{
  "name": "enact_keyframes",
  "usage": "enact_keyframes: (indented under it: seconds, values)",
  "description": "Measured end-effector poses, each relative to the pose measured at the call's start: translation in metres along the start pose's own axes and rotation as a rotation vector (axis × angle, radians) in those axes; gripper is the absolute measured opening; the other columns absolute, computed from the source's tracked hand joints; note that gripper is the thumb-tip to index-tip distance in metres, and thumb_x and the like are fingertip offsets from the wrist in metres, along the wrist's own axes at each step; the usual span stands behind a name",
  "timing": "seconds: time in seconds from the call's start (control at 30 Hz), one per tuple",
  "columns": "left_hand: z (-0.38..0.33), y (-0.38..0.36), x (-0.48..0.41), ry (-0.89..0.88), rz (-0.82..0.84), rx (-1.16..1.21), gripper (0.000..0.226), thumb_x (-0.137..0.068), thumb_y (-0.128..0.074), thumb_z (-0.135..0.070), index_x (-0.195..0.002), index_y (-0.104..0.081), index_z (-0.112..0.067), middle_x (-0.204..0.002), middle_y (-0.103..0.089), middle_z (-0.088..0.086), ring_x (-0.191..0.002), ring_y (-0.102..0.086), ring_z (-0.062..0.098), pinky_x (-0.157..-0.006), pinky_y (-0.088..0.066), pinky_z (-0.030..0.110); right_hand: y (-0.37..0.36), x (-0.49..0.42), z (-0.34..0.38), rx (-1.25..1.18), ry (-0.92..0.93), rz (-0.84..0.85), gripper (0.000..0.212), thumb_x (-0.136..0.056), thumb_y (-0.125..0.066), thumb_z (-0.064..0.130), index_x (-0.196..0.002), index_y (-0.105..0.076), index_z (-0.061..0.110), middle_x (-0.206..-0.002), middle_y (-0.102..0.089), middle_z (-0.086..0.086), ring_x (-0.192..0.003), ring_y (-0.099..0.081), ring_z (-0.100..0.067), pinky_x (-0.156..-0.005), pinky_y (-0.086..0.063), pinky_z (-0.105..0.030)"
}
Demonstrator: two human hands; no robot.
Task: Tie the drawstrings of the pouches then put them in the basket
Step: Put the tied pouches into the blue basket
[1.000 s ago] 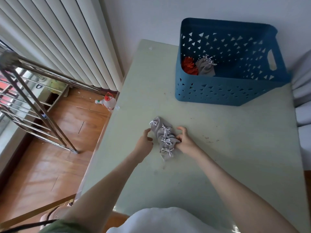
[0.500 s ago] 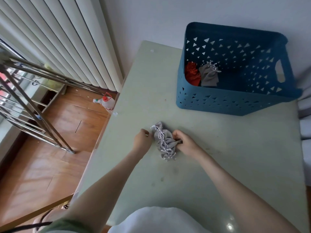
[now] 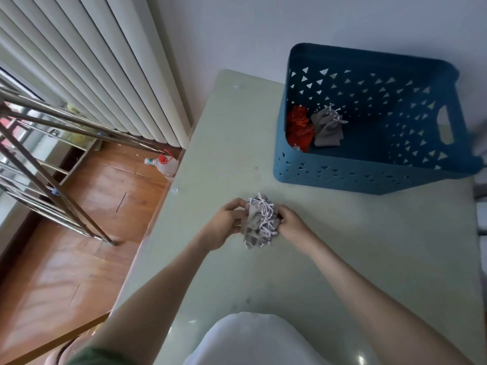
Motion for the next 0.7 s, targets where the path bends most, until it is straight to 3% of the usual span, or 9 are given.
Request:
enact_keyframes:
  seconds: [0.07, 0.13, 0.27, 0.33, 0.4, 0.47, 0.5, 0.57, 0.7]
  values:
    - [-0.028, -0.012, 0.015, -0.036, 0.167, 0.068, 0.010, -0.082, -0.050, -0.005, -0.088, -0.056, -0.010, -0.082, -0.065, 0.008, -0.071, -0.063, 0.020, -0.065, -0.052, 0.027, 0.015, 0.014, 0.019, -0.027, 0.032, 0.026, 0.030, -0.090, -0.051, -0.005, -0.109, -0.062, 0.015, -0.112, -0.064, -0.008, -0.089, -0.058, -0.002, -0.071, -0.045, -0.007]
    - [-0.066, -0.028, 0.031, -0.101, 0.291, -0.023, 0.015, -0.080, -0.049, -0.014, -0.090, -0.058, -0.008, -0.082, -0.066, 0.007, -0.073, -0.063, 0.020, -0.068, -0.052, 0.027, 0.033, 0.030, 0.047, -0.009, 0.076, 0.076, 0.029, -0.092, -0.054, 0.000, -0.108, -0.066, 0.020, -0.107, -0.069, 0.002, -0.091, -0.061, -0.001, -0.078, -0.046, -0.011]
    - [-0.155, -0.057, 0.047, -0.341, 0.219, -0.278, 0.015, -0.082, -0.051, -0.021, -0.084, -0.062, -0.011, -0.078, -0.067, 0.001, -0.074, -0.062, 0.017, -0.070, -0.051, 0.027, 0.095, 0.065, 0.114, -0.035, 0.127, 0.083, 0.041, -0.089, -0.055, -0.002, -0.075, -0.070, 0.032, -0.071, -0.070, 0.021, -0.070, -0.061, 0.011, -0.067, -0.044, -0.006]
    - [-0.200, -0.077, 0.050, -0.473, 0.162, -0.270, 0.013, -0.085, -0.053, -0.022, -0.085, -0.061, -0.011, -0.080, -0.068, 0.003, -0.077, -0.062, 0.021, -0.072, -0.053, 0.031, 0.131, 0.073, 0.141, -0.047, 0.177, 0.049, 0.042, -0.088, -0.054, -0.003, -0.064, -0.069, 0.028, -0.064, -0.066, 0.013, -0.063, -0.059, 0.007, -0.061, -0.042, -0.005]
    - [-0.232, -0.100, 0.049, -0.560, 0.110, -0.231, 0.012, -0.092, -0.051, -0.013, -0.085, -0.060, -0.009, -0.082, -0.067, 0.007, -0.076, -0.062, 0.022, -0.070, -0.053, 0.031, 0.172, 0.056, 0.151, 0.040, 0.188, -0.038, 0.030, -0.090, -0.052, -0.005, -0.070, -0.062, 0.015, -0.066, -0.062, 0.007, -0.061, -0.055, 0.003, -0.058, -0.039, -0.004]
    - [-0.253, -0.130, 0.037, -0.594, 0.069, -0.282, 0.015, -0.094, -0.045, -0.006, -0.088, -0.060, -0.007, -0.083, -0.067, 0.011, -0.075, -0.065, 0.022, -0.072, -0.056, 0.032, 0.212, 0.025, 0.145, 0.006, 0.126, -0.091, 0.014, -0.093, -0.050, 0.001, -0.085, -0.060, -0.006, -0.084, -0.062, -0.022, -0.068, -0.054, -0.005, -0.069, -0.041, -0.011]
    - [-0.257, -0.142, 0.026, -0.584, 0.049, -0.354, 0.017, -0.093, -0.044, -0.004, -0.090, -0.060, -0.006, -0.086, -0.068, 0.013, -0.078, -0.066, 0.024, -0.075, -0.057, 0.035, 0.227, 0.004, 0.137, -0.013, 0.089, -0.102, 0.019, -0.094, -0.050, 0.006, -0.096, -0.059, -0.010, -0.096, -0.059, -0.031, -0.078, -0.052, -0.015, -0.077, -0.041, -0.023]
    - [-0.261, -0.163, -0.007, -0.512, 0.008, -0.587, 0.021, -0.090, -0.042, -0.002, -0.093, -0.062, -0.008, -0.097, -0.068, 0.015, -0.089, -0.066, 0.027, -0.085, -0.056, 0.041, 0.255, -0.037, 0.115, -0.003, -0.020, -0.102, 0.023, -0.093, -0.048, 0.009, -0.103, -0.061, -0.007, -0.099, -0.060, -0.027, -0.088, -0.048, -0.024, -0.081, -0.039, -0.038]
    - [-0.238, -0.174, -0.090, -0.160, 0.049, -0.888, 0.021, -0.093, -0.044, 0.000, -0.107, -0.060, -0.002, -0.110, -0.062, 0.018, -0.095, -0.060, 0.025, -0.091, -0.052, 0.040, 0.284, -0.090, 0.058, 0.183, -0.272, -0.050, 0.026, -0.088, -0.044, -0.012, -0.097, -0.065, 0.001, -0.094, -0.061, -0.015, -0.084, -0.057, -0.023, -0.075, -0.051, -0.033]
Point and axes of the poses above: each hand's wrist, its own x-axis away from the middle knuckle, its own y-axis out of the back of the hand, z = x × y, the point moved 8 cm from there along -x, towards the middle knuckle
